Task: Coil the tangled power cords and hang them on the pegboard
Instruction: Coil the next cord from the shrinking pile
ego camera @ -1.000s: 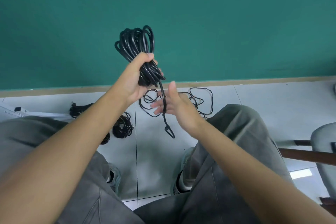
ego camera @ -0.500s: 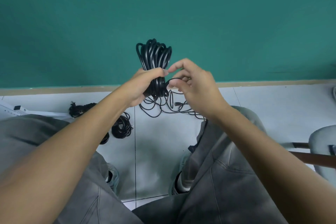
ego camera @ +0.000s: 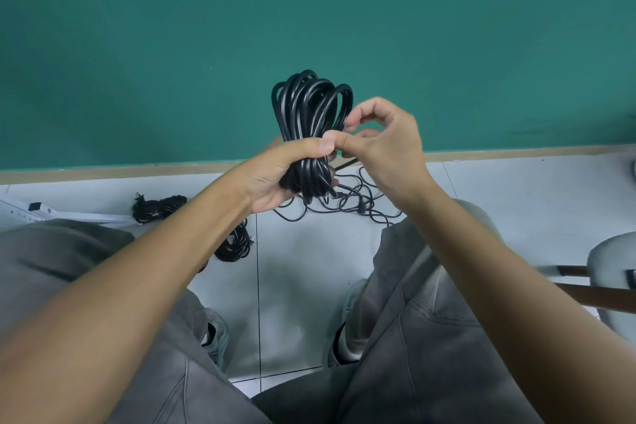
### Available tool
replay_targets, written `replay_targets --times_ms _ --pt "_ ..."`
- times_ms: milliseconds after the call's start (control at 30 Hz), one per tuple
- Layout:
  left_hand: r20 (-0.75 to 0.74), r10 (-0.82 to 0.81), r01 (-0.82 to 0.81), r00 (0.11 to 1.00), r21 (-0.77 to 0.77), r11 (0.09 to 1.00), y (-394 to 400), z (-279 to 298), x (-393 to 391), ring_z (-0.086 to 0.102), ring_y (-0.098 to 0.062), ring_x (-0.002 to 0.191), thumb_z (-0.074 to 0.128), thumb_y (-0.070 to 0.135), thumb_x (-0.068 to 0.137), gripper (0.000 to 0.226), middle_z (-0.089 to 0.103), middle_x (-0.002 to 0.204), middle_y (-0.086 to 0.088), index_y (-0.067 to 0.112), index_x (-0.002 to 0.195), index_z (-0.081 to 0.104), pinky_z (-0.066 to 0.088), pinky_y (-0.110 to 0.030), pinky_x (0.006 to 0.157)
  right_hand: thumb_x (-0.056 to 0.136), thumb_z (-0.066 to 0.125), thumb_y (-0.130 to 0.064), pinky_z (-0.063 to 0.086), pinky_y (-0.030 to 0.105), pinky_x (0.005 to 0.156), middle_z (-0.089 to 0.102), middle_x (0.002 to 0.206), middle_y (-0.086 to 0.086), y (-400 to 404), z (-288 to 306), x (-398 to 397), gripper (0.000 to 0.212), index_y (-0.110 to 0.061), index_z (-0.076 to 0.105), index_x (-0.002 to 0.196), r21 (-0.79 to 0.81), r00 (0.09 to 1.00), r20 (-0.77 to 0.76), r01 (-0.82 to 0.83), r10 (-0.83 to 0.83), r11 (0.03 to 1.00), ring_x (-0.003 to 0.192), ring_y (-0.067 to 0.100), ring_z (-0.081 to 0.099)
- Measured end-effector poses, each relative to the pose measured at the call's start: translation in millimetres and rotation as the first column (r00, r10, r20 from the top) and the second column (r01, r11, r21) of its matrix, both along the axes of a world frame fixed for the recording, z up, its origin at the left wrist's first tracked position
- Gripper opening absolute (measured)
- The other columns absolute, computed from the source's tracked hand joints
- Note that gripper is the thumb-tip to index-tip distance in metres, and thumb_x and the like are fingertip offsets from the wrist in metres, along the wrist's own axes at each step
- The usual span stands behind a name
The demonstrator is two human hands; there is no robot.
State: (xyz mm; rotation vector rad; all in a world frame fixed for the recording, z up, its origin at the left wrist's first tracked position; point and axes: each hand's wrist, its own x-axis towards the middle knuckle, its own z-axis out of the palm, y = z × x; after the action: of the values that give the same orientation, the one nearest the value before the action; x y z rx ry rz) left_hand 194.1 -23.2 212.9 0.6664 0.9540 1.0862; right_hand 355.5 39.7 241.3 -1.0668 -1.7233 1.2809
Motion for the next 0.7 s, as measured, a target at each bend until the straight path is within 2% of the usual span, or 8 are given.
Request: replay_targets --times_ms 67,167,233,333,400,500,567,700 --pt "0.003 0.079 -0.079 0.997 -0.005 0.997 -1 0 0 0.069 -0.017 0.070 0.081 0.033 0.055 0.046 0.067 0.077 -0.002 0.009 0.093 0.067 0.053 -0.049 0.098 0.074 0.091 -0.029 0.044 0.037 0.059 0.058 0.075 -0.005 2 -4 3 0.039 -0.020 0.054 0.084 0.038 0.997 0.081 0.018 -0.021 0.999 0.054 0.016 0.051" --pt "0.150 0.034 -0.040 0.988 0.036 0.999 -1 2 2 0.066 -0.020 0.072 0.075 0.029 0.063 0.024 0.063 0.073 -0.004 0.010 0.074 0.068 0.058 -0.039 0.088 0.090 0.079 -0.022 0.044 0.030 0.061 0.060 0.078 0.004 4 -8 15 0.025 -0.015 0.055 0.092 -0.072 0.995 0.010 -0.094 0.095 0.993 0.057 0.017 0.047" --pt "0.230 0.018 -0.033 0.973 0.063 0.997 -1 3 3 0.064 -0.018 0.069 0.072 0.025 0.066 0.016 0.061 0.073 -0.001 0.010 0.069 0.069 0.059 -0.033 0.081 0.097 0.069 -0.018 0.043 0.026 0.062 0.060 0.070 0.006 9 -11 26 0.015 -0.009 0.057 0.094 -0.154 0.977 -0.044 -0.214 0.210 0.965 0.058 0.016 0.048" --pt "0.251 -0.002 -0.019 0.968 0.082 0.996 -4 6 4 0.068 -0.017 0.067 0.071 0.023 0.066 0.012 0.064 0.071 0.000 0.011 0.068 0.072 0.060 -0.032 0.078 0.095 0.069 -0.034 0.040 0.025 0.067 0.056 0.069 0.009 23 -20 44 0.027 -0.009 0.064 0.088 -0.208 0.925 -0.021 -0.375 0.379 0.904 0.061 0.013 0.049" --pt "0.303 -0.010 -0.017 0.953 0.087 0.996 -5 10 4 0.068 -0.017 0.066 0.076 0.017 0.064 0.015 0.065 0.070 -0.001 0.009 0.076 0.072 0.061 -0.033 0.077 0.084 0.077 -0.052 0.038 0.026 0.070 0.055 0.073 0.011 34 -21 54 0.037 -0.016 0.069 0.085 -0.234 0.896 0.009 -0.430 0.444 0.872 0.063 0.012 0.047" --pt "0.368 -0.090 0.036 0.925 0.149 0.988 -7 14 5 0.066 -0.015 0.065 0.094 0.019 0.055 0.056 0.063 0.069 0.000 0.005 0.094 0.057 0.060 -0.033 0.076 0.076 0.081 -0.059 0.038 0.022 0.070 0.054 0.068 -0.006 51 -19 63 0.058 -0.008 0.061 0.095 -0.296 0.860 -0.053 -0.498 0.507 0.815 0.063 0.009 0.044" --pt "0.330 -0.189 0.131 0.925 0.190 0.973 -10 16 9 0.065 -0.016 0.065 0.095 0.027 0.056 0.061 0.062 0.068 -0.001 0.005 0.096 0.054 0.059 -0.032 0.076 0.077 0.083 -0.054 0.039 0.022 0.073 0.051 0.070 -0.009 63 -18 63 0.058 -0.007 0.058 0.101 -0.381 0.821 -0.104 -0.555 0.562 0.740 0.063 0.007 0.044" --pt "0.135 -0.335 0.301 0.933 0.221 0.928 -17 17 14 0.062 -0.019 0.066 0.086 0.023 0.064 0.026 0.060 0.068 -0.004 0.008 0.074 0.067 0.057 -0.033 0.075 0.090 0.073 -0.031 0.037 0.028 0.081 0.055 0.077 -0.004 88 -6 62 0.026 -0.018 0.068 0.112 -0.535 0.606 -0.101 -0.702 0.789 0.470 0.074 0.011 0.048"
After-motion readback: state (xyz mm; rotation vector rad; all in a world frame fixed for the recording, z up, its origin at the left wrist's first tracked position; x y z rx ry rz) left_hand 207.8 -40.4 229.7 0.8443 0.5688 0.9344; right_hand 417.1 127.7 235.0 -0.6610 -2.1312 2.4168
